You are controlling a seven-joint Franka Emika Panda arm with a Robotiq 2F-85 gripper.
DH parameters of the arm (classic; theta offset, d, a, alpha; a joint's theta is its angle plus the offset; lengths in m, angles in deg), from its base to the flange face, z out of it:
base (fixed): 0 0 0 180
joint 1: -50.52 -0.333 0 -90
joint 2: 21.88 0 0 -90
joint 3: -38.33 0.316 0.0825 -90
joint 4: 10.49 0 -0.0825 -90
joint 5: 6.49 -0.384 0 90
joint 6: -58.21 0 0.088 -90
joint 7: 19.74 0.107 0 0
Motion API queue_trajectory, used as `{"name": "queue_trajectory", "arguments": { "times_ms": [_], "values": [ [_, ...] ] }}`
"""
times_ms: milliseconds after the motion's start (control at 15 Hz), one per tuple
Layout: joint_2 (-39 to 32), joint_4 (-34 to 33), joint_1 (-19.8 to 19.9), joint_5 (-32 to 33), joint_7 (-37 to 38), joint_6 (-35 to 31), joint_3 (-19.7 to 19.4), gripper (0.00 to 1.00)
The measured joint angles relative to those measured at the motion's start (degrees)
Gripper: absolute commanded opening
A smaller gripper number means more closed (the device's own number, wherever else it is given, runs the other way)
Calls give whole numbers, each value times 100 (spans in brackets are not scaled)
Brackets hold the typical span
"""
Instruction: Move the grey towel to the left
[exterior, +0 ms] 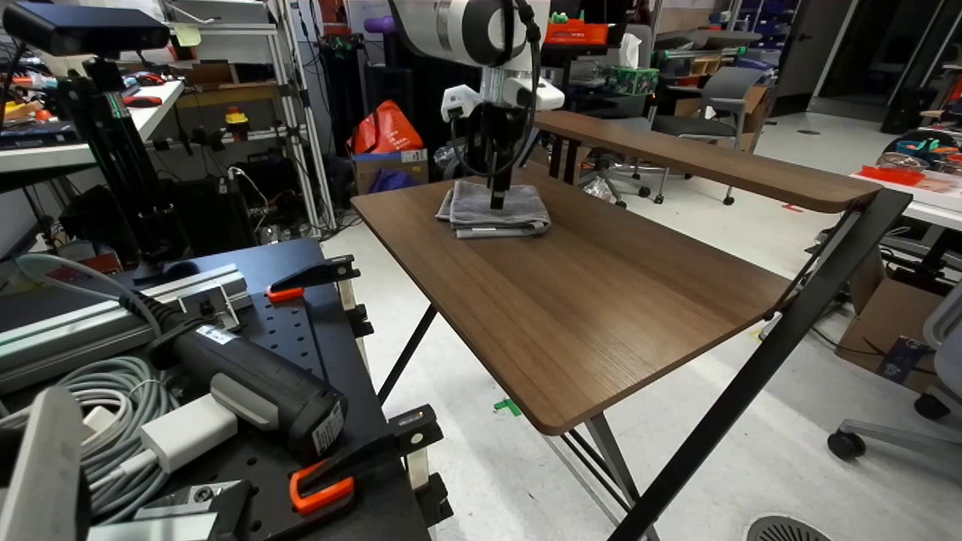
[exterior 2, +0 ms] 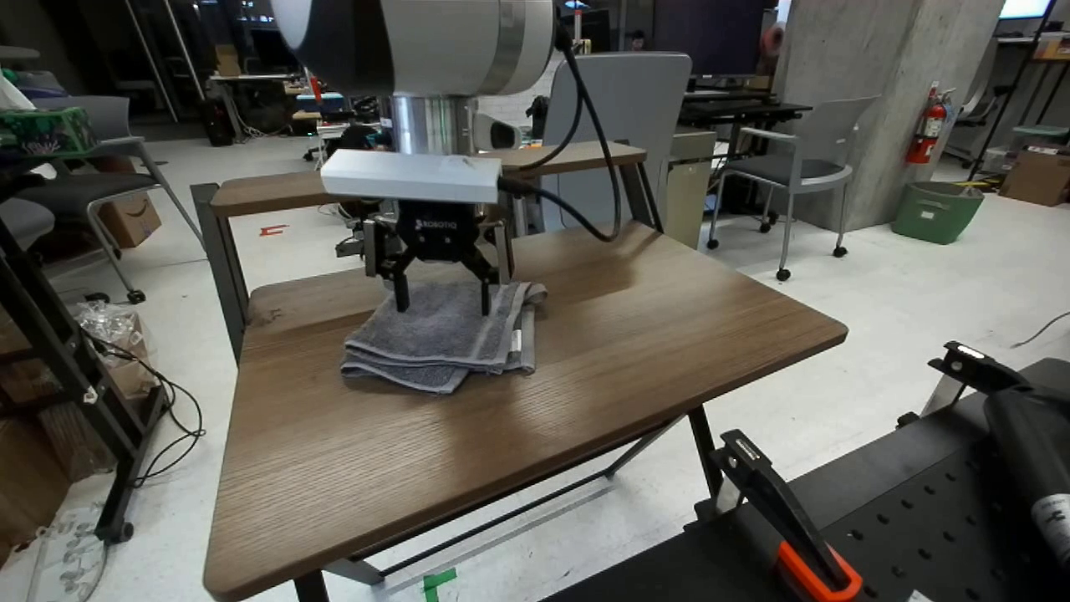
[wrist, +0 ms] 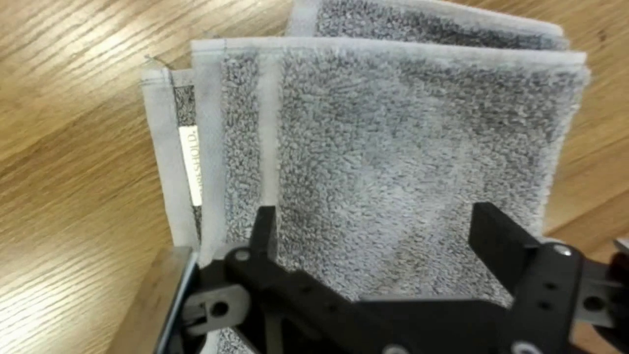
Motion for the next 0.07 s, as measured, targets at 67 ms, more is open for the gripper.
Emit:
{"name": "queue_trajectory", "arguments": {
  "times_ms": [67],
  "values": [
    [32, 2, 0, 0, 0, 37, 3, 100]
  ]
}}
